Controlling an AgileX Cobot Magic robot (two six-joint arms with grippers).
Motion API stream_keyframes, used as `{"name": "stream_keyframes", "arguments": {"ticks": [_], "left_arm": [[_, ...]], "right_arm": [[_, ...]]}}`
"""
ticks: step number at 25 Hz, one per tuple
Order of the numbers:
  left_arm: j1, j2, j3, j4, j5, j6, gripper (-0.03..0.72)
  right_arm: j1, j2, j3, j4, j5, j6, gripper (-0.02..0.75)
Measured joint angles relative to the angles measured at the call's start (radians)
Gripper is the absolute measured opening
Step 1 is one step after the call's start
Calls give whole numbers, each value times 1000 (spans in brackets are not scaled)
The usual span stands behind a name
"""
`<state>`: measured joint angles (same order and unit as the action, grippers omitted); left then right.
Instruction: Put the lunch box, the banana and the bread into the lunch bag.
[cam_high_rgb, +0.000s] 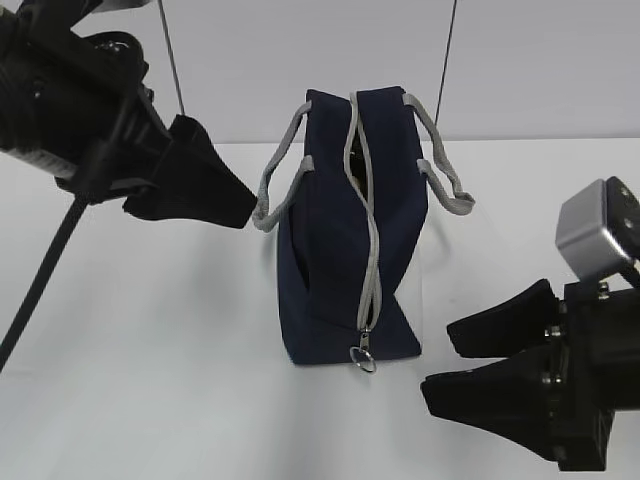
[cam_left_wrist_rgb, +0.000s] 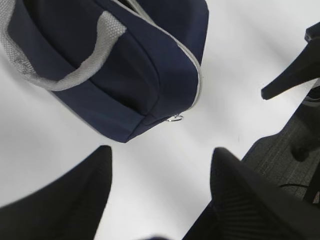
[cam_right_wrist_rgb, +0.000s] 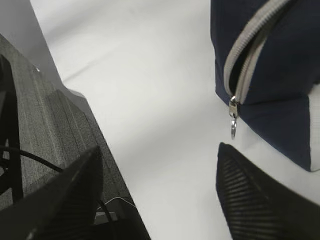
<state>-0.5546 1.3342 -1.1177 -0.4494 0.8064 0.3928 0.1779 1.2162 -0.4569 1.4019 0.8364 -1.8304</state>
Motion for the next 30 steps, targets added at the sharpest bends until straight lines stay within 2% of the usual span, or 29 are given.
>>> {"name": "stream_keyframes", "arguments": {"ticks": [3,7,9,14,18,24,30], "left_arm": [[0,0,1,4,-2,4,434],[0,0,1,13,-5,6,434],[0,0,1,14,-5,6,434],[0,0,1,15,-7,7,434],[0,0,1,15,-7,7,434],[0,0,1,15,-7,7,434],[0,0,1,15,-7,7,434]], "right_arm": [[0,30,6,43,-13,-24,523],[0,49,6,190,-2,-29,523],[0,53,6,228,-2,-30,523],[0,70,6,238,-20,-54,523],[0,119,6,212,-36,-195,523],[0,250,1,316,-36,-401,523],[0,423,-60,339,16,-473,487]]}}
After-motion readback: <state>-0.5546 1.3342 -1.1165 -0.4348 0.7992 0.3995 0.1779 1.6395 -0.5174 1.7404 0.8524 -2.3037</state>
